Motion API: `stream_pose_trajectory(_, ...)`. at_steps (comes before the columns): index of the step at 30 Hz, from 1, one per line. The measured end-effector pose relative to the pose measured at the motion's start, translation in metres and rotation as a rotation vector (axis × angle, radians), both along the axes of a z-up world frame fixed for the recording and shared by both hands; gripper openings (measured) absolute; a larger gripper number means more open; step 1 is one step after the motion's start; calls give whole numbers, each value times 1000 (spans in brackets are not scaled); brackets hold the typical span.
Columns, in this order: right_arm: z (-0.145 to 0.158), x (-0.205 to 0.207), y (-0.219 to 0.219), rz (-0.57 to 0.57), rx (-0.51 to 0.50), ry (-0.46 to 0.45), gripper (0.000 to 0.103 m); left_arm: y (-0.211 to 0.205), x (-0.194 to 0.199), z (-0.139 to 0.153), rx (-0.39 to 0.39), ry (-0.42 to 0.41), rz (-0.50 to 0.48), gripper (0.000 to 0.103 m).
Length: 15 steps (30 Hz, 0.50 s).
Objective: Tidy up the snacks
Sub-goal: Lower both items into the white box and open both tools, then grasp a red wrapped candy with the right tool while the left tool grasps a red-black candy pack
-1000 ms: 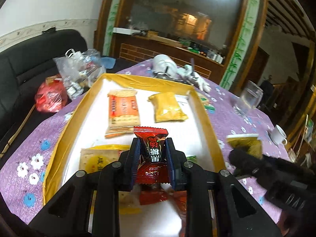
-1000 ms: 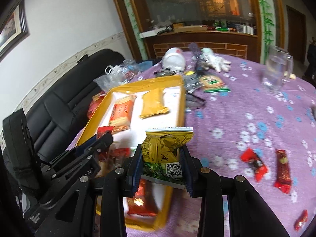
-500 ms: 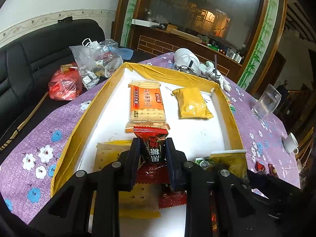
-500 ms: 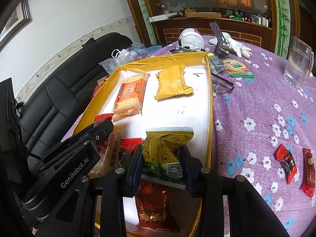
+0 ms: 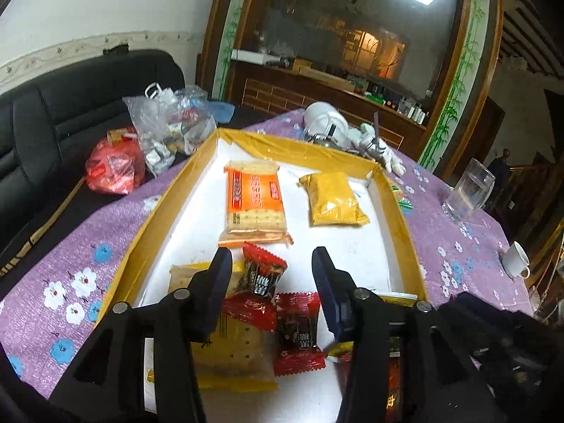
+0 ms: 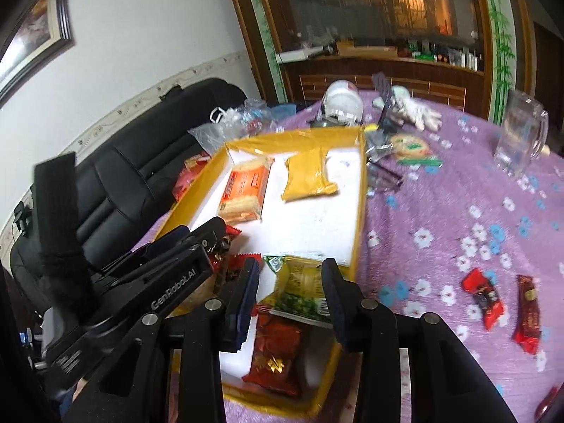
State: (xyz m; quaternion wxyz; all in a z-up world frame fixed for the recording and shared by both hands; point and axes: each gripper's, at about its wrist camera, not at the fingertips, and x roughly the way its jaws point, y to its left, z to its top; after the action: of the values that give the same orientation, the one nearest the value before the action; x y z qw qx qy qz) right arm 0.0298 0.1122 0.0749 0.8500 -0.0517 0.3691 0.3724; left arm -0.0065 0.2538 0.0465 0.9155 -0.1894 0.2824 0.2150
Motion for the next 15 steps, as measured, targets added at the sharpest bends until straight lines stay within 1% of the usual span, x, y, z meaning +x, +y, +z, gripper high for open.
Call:
stream_pose_trajectory(2,7,-1,-13,-14,15,-14,39,-2,0,1,10,-10,-10,46)
stream_pose_trajectory(7,17,5,-48,-65,46,-10,39,-8,-1,5,37,-29,-24,47)
stream_pose_trajectory(9,20,10,-71,-107,50,-14,39,-10,-1,6,44,-41,-33,50)
stream_pose_trajectory(12,23,20,-105,-167,76,-5,39,-15,-2,7,65,-47,-40,50)
stream_pose_trajectory(15,24,33,-154,-273,101,5,39,-20,-1,8,87,-49,-51,50)
